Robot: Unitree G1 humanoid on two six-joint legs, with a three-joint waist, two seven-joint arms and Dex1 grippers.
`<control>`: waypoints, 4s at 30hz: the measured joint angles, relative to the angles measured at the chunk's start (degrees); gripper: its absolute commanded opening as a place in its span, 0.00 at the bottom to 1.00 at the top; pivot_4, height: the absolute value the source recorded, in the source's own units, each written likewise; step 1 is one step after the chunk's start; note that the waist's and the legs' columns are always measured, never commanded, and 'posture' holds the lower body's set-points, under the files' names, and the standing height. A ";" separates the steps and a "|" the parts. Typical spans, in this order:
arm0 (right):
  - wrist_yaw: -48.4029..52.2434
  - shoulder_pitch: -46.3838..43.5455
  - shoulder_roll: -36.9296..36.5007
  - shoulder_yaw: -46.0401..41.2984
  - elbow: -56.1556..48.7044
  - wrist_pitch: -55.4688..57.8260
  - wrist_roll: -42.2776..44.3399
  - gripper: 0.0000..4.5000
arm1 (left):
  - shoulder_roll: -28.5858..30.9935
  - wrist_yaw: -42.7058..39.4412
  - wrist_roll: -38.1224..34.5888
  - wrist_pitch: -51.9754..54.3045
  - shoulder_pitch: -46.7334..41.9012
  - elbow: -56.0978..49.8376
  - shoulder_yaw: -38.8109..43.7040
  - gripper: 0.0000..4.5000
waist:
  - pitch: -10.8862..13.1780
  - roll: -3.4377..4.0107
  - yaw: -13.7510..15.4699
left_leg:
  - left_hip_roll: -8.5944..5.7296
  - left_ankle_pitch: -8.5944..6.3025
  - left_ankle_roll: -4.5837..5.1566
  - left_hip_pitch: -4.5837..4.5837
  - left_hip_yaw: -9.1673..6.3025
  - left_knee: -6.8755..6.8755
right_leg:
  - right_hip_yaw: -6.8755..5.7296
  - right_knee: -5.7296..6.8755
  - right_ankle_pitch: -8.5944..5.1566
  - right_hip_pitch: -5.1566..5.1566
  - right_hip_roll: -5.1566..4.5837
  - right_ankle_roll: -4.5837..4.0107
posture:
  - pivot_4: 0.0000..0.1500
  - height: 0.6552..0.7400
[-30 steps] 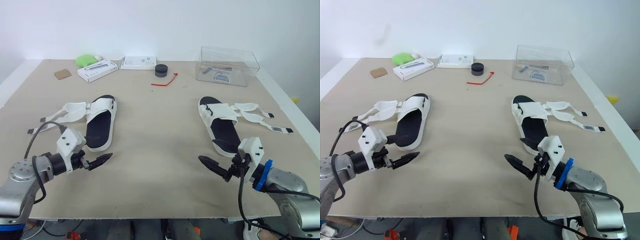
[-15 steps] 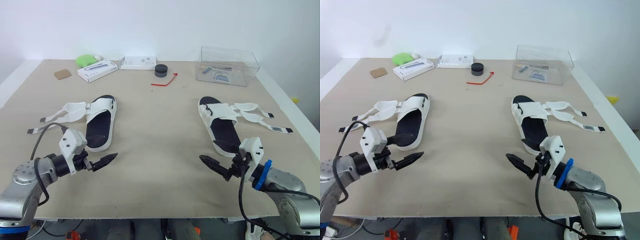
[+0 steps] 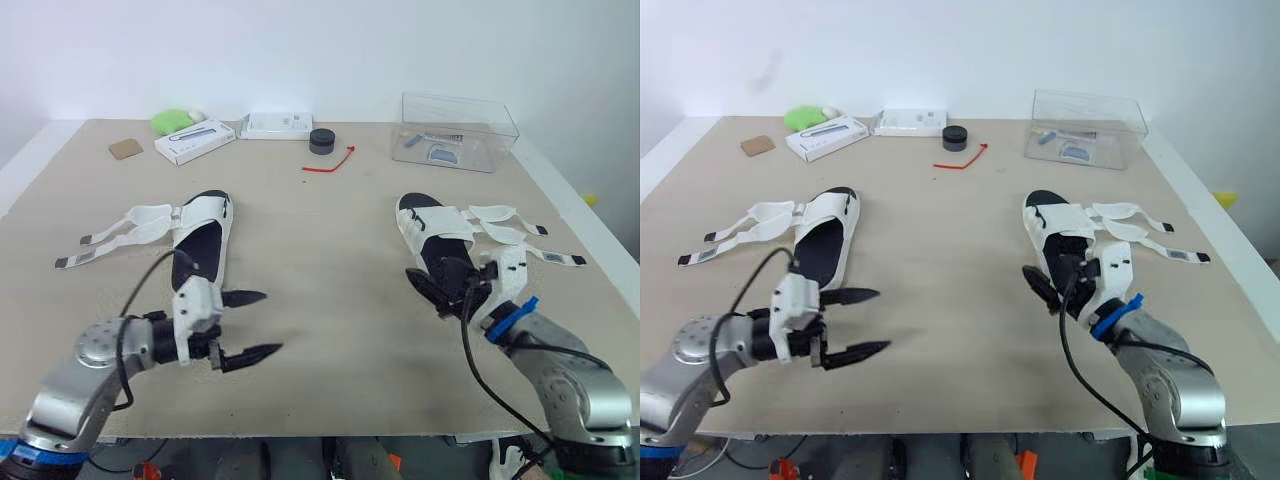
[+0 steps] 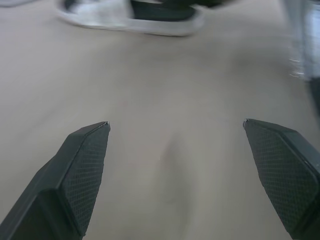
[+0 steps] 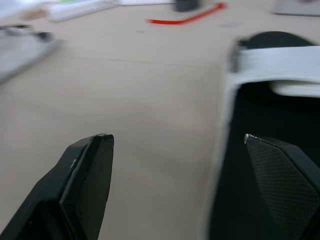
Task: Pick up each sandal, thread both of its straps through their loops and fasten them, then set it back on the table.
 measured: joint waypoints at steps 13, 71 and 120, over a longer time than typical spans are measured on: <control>-5.54 -13.40 6.12 3.20 14.22 -3.49 -8.88 1.00 | -4.18 0.32 1.09 0.04 -7.07 0.56 -6.49 0.98 | 0.02 0.03 -0.25 | 0.04 0.00 0.02 0.00 0.09 0.00 | 0.16 0.00 0.08 -0.04 0.11 0.04 | 1.00 1.00; 66.49 -13.15 -14.19 25.91 13.60 -36.72 -9.17 0.01 | -2.01 2.68 -1.39 -0.57 0.32 -1.83 1.78 1.00 | 0.16 0.17 -0.03 | 0.05 -0.14 0.20 0.24 0.53 0.00 | 0.42 -0.01 0.09 -0.04 0.08 0.18 | 1.00 1.00; 24.62 -44.86 -4.05 15.38 38.82 37.38 6.69 0.99 | 1.86 -9.14 8.91 -11.12 -11.77 15.08 -5.16 0.02 | 0.22 0.18 0.00 | -0.11 -0.16 0.28 -0.83 0.58 0.04 | 0.46 -0.03 0.44 -0.92 -0.10 -0.08 | 1.00 1.00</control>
